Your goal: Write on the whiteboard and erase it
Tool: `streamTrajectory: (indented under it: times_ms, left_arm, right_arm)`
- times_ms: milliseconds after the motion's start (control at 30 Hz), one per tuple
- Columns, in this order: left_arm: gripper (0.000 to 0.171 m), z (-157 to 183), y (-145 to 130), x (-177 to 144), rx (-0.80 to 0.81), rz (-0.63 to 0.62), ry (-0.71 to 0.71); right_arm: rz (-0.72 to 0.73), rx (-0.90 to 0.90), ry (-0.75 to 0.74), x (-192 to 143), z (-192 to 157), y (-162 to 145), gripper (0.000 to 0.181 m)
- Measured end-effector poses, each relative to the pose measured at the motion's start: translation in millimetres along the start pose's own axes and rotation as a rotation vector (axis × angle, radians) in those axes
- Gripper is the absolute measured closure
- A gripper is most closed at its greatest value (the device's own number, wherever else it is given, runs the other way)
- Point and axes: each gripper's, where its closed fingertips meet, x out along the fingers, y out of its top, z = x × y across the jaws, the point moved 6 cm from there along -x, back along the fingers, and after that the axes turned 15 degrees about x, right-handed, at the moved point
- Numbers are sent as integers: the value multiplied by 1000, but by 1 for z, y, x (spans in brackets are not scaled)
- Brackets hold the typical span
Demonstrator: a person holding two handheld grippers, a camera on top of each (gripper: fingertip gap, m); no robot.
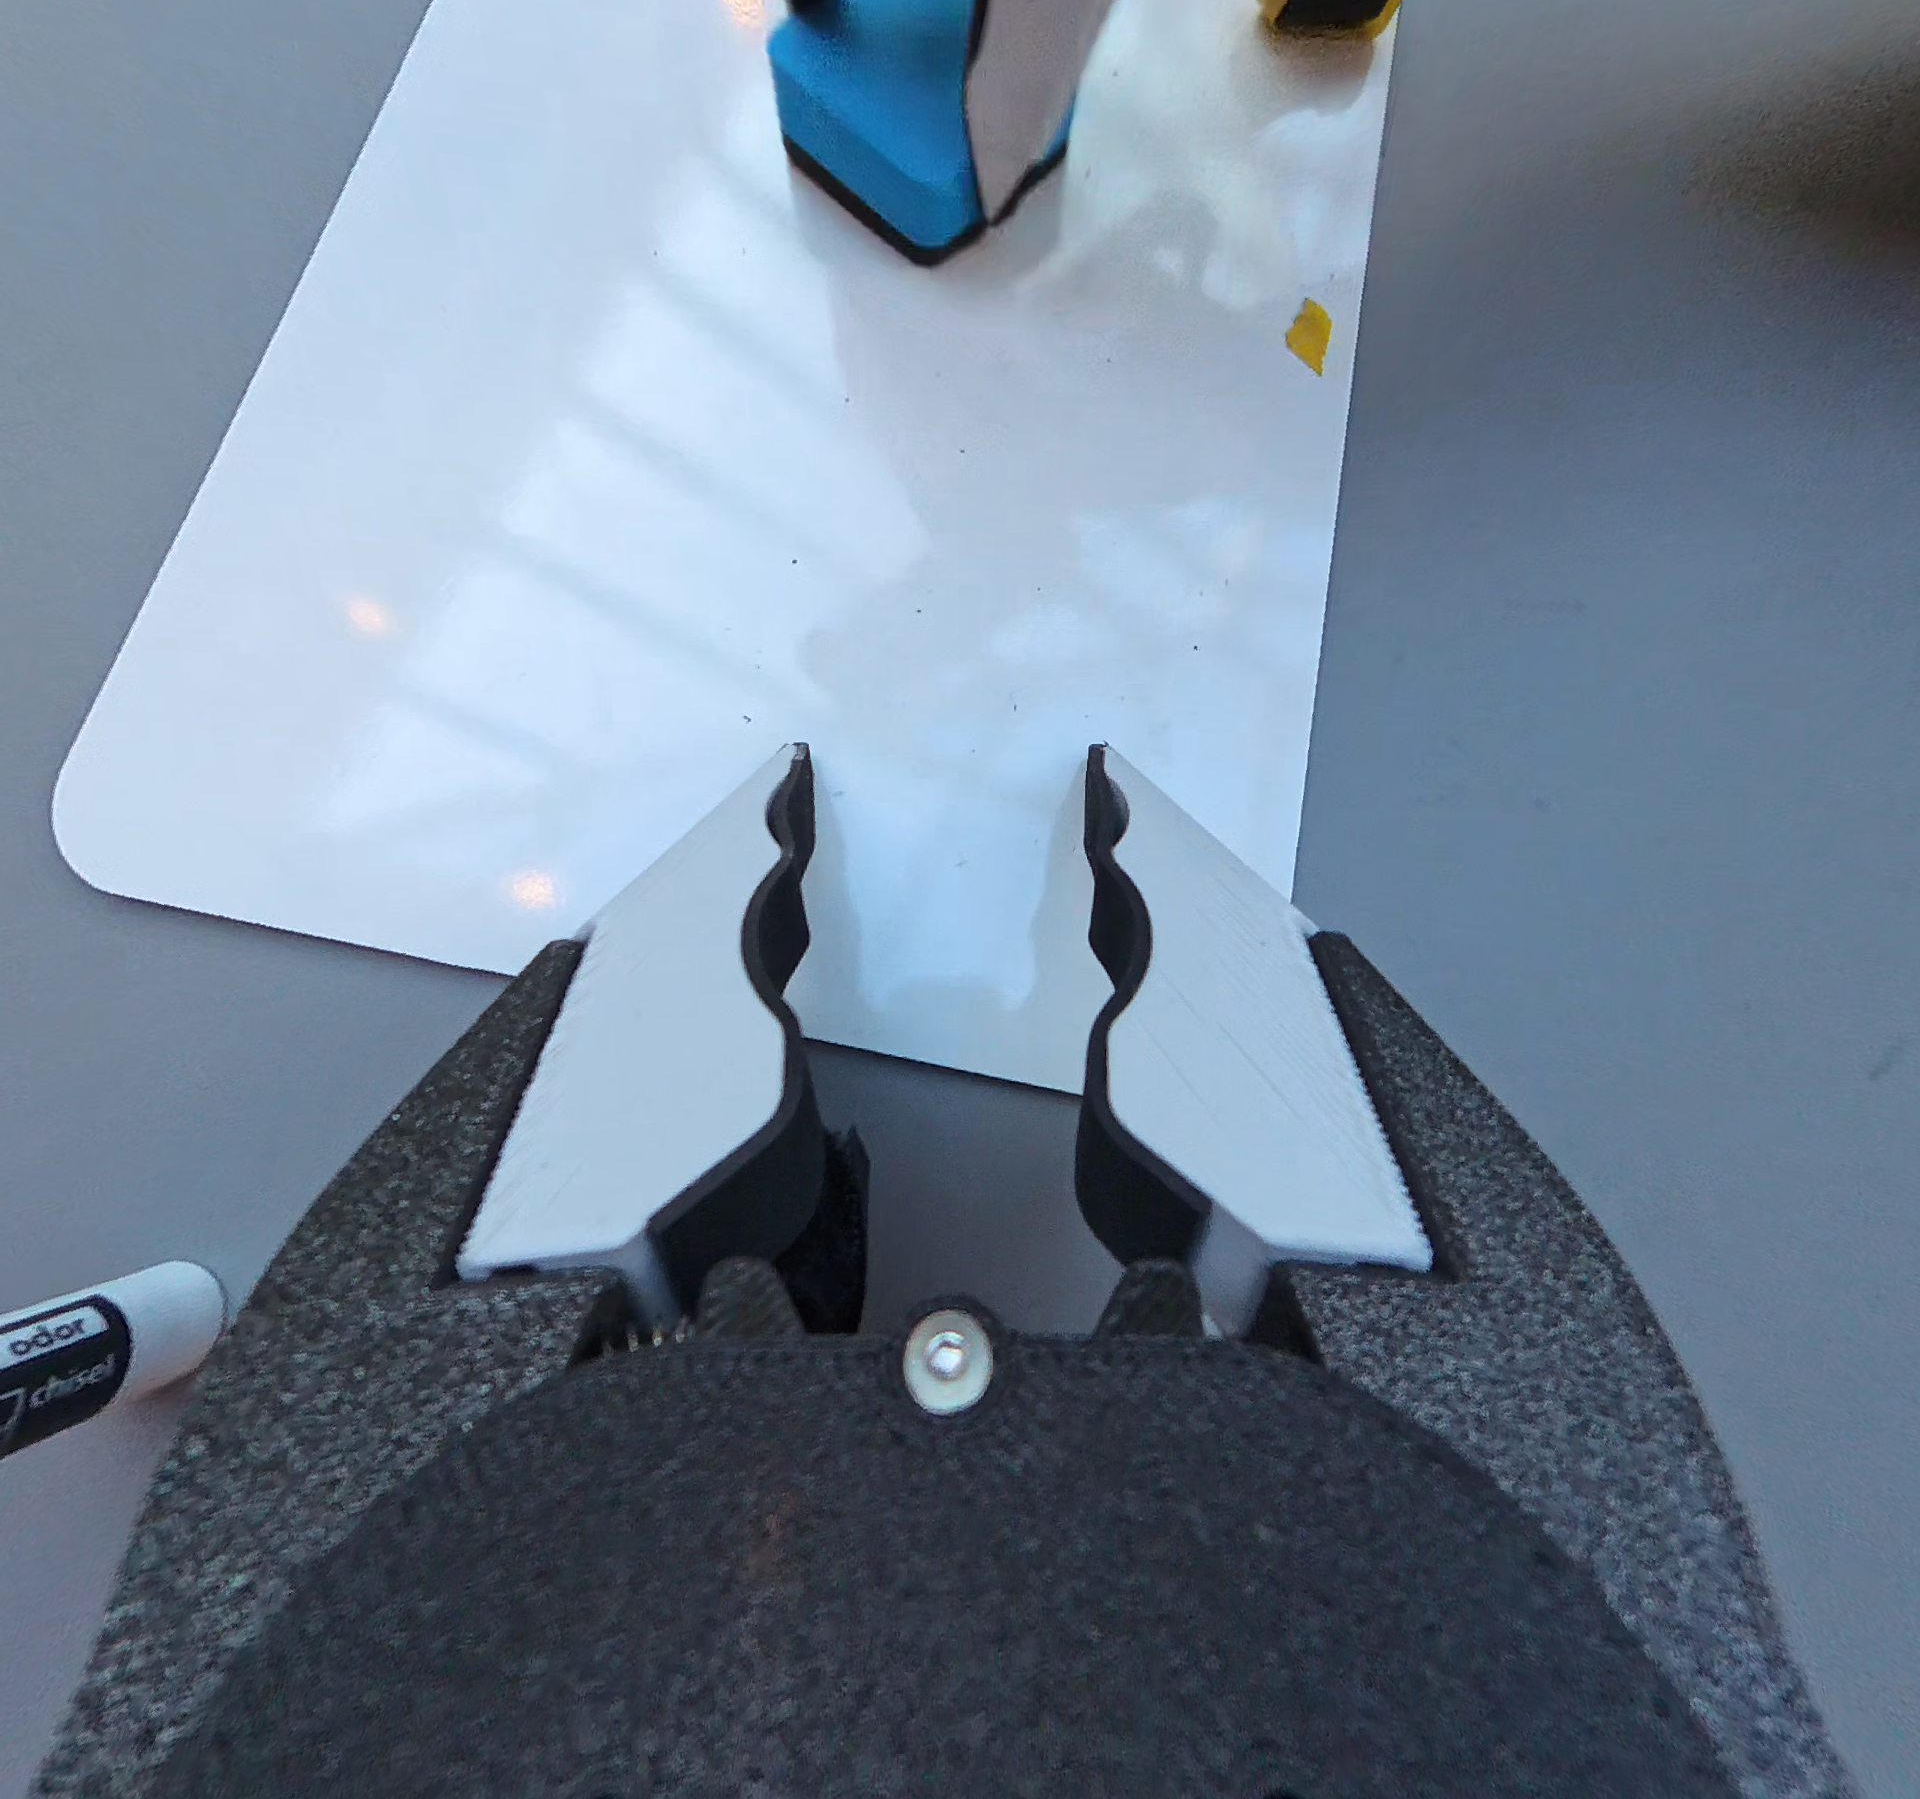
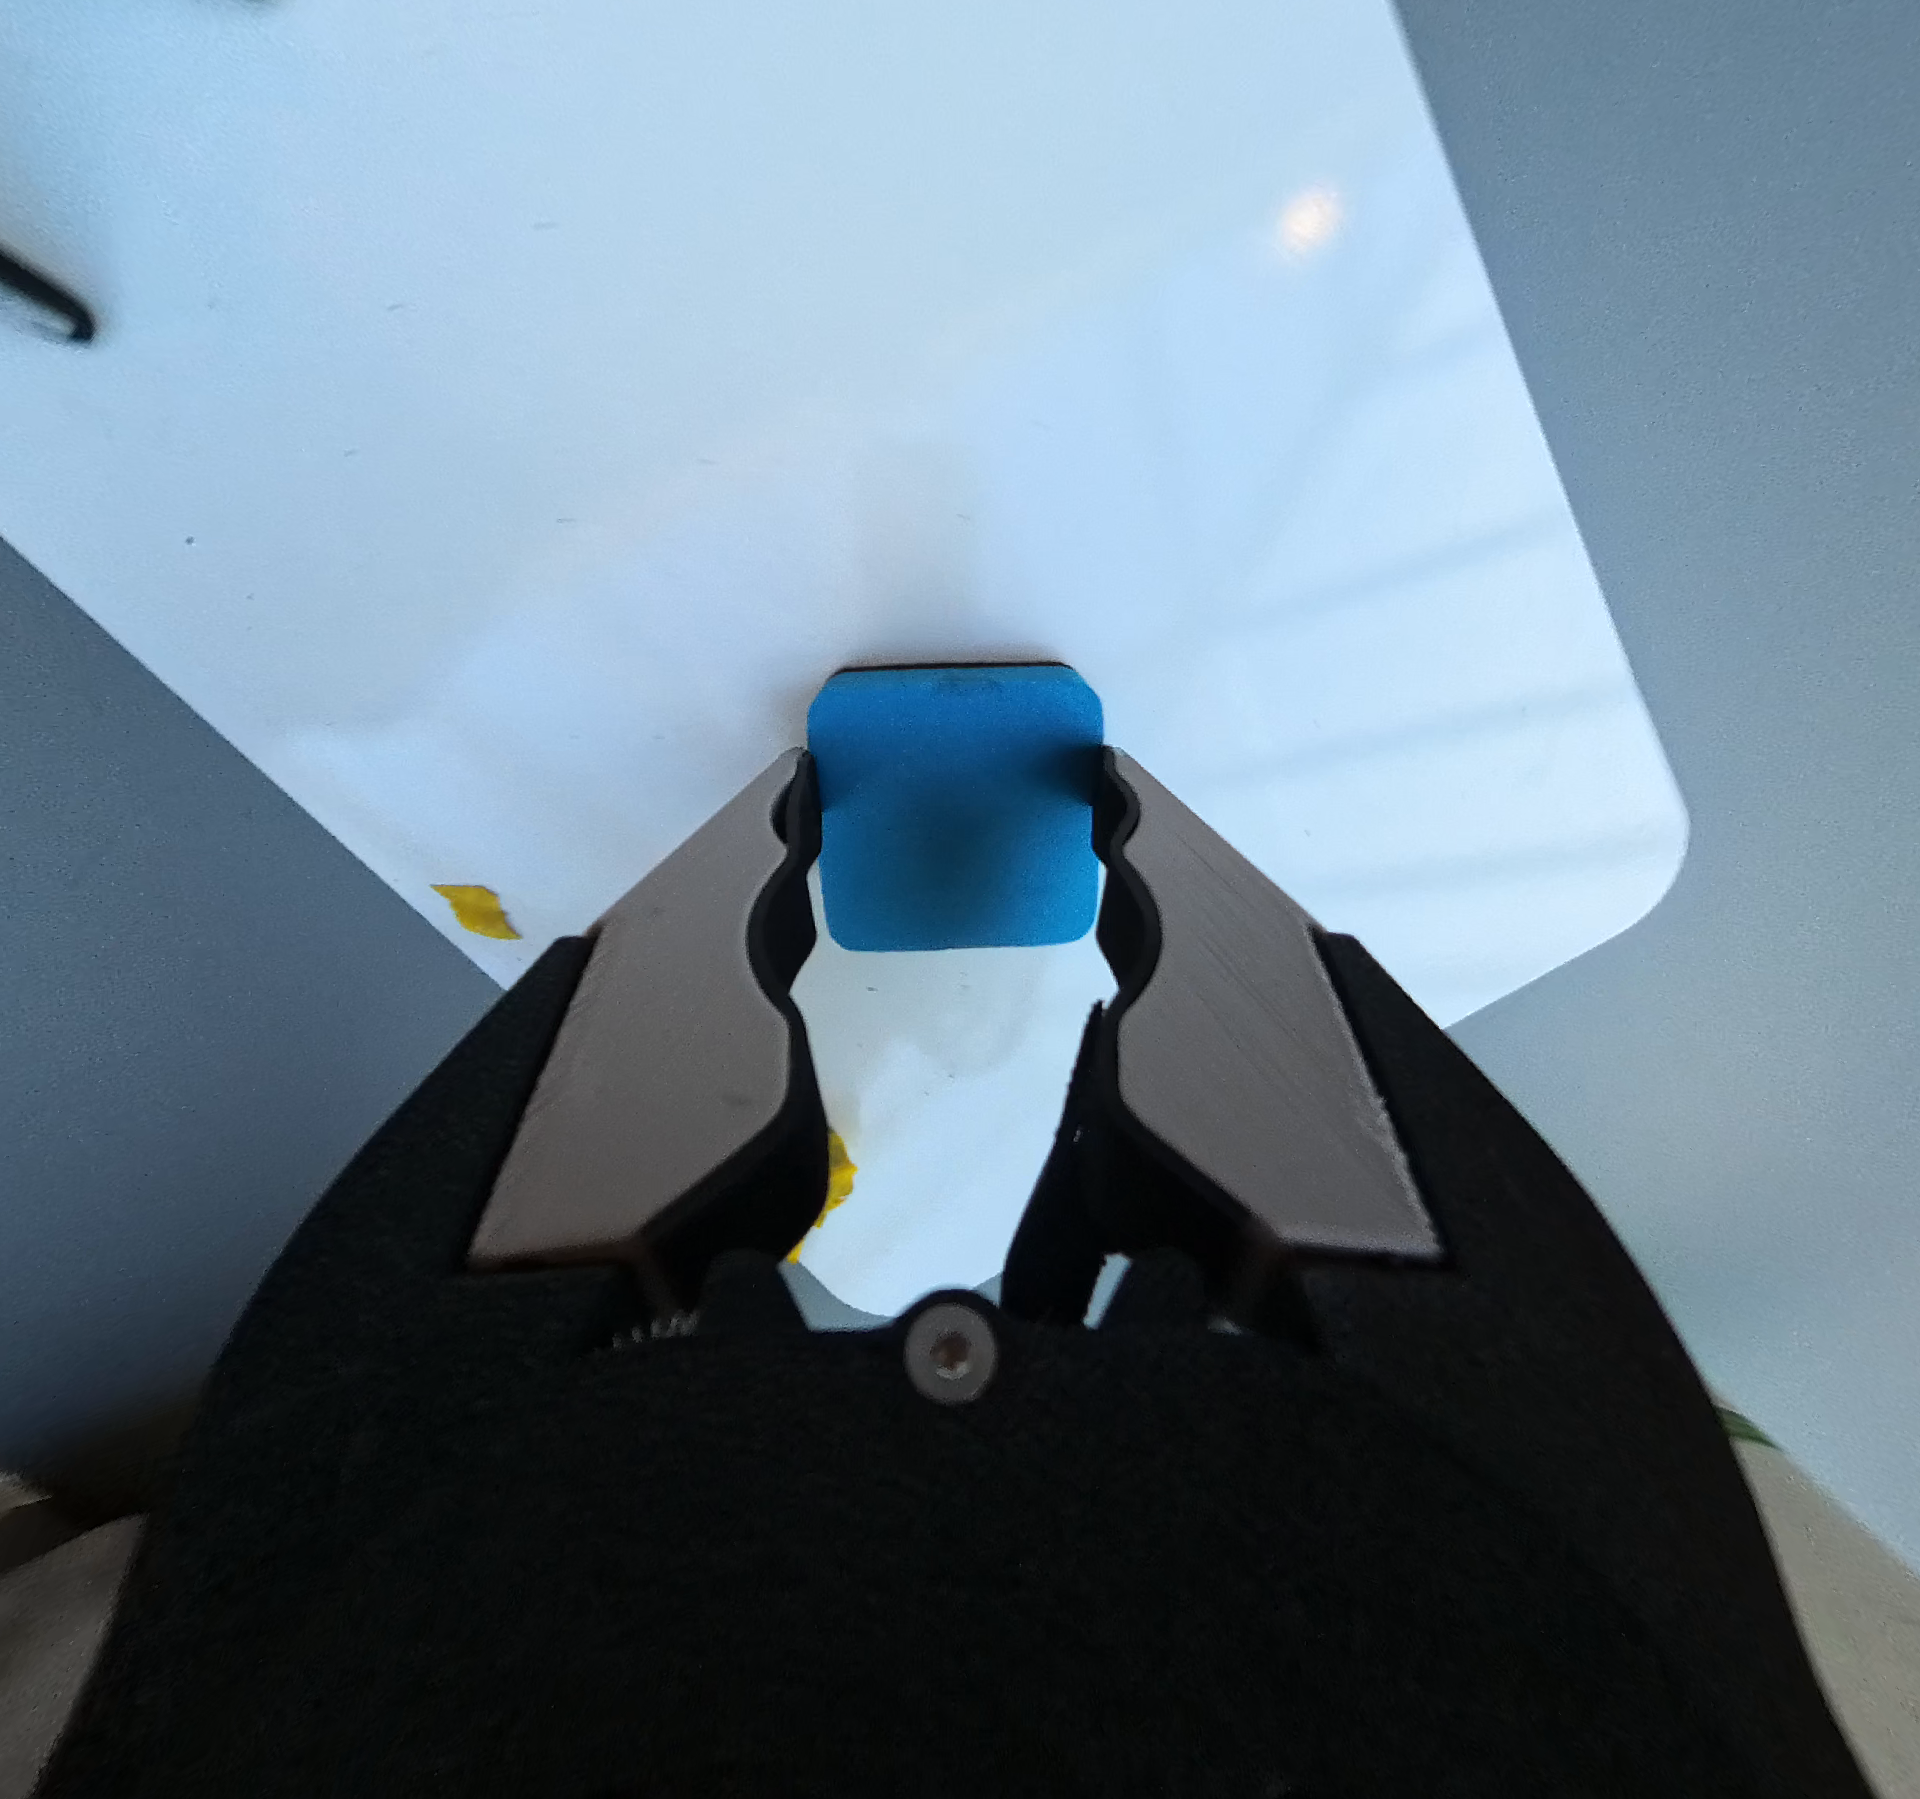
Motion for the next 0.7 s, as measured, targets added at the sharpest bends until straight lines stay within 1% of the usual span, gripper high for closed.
streamTrajectory:
  times_ms: [33,67,100,133,167,200,233,267,333,367,400,433,467,533,567,600,667,700]
  left_arm:
    - [119,0,0,0,-1,0,0]
    - [119,0,0,0,-2,1,-2]
    - [119,0,0,0,-2,3,-8]
    - [119,-1,0,0,-2,4,-14]
    - [120,-2,0,0,-1,5,-16]
    - [120,-2,0,0,-2,6,-16]
    - [120,-2,-1,0,-2,7,-15]
    - [120,-2,-1,0,-2,9,-13]
    - [120,-1,-1,0,-1,11,-8]
    - [120,-1,-1,0,-2,9,-5]
    - [120,-1,-1,0,-1,7,-5]
    - [120,-1,0,0,-1,7,-6]
    - [120,-1,0,0,0,6,-8]
    - [120,-1,0,0,-1,4,-7]
    - [120,-1,0,0,-1,5,-6]
    - [120,-1,-1,0,-3,9,-7]
    - [120,-1,-1,0,-2,11,-7]
    - [120,-1,0,0,0,10,-7]
  right_arm:
    - [11,42,37,-1,9,-3,129]
    - [13,29,24,-1,8,-8,129]
    - [0,14,15,0,-2,-12,129]
    - [-1,-32,37,0,-25,-11,129]
    - [16,-120,42,2,-49,-8,129]
    - [17,-167,36,2,-62,-6,129]
    - [1,-166,34,3,-61,-5,129]
    - [2,-133,59,6,-49,-7,129]
    - [0,22,33,3,2,-20,129]
    - [-3,107,42,1,20,-29,129]
    - [11,115,49,0,23,-34,129]
    - [13,88,3,2,19,-34,129]
    - [9,60,21,3,2,-30,129]
    - [29,-74,46,6,-41,-19,129]
    - [17,-110,38,5,-49,-21,129]
    - [2,-95,37,4,-43,-26,129]
    - [-5,64,25,-1,0,-46,129]
    - [-5,138,38,-3,16,-54,129]
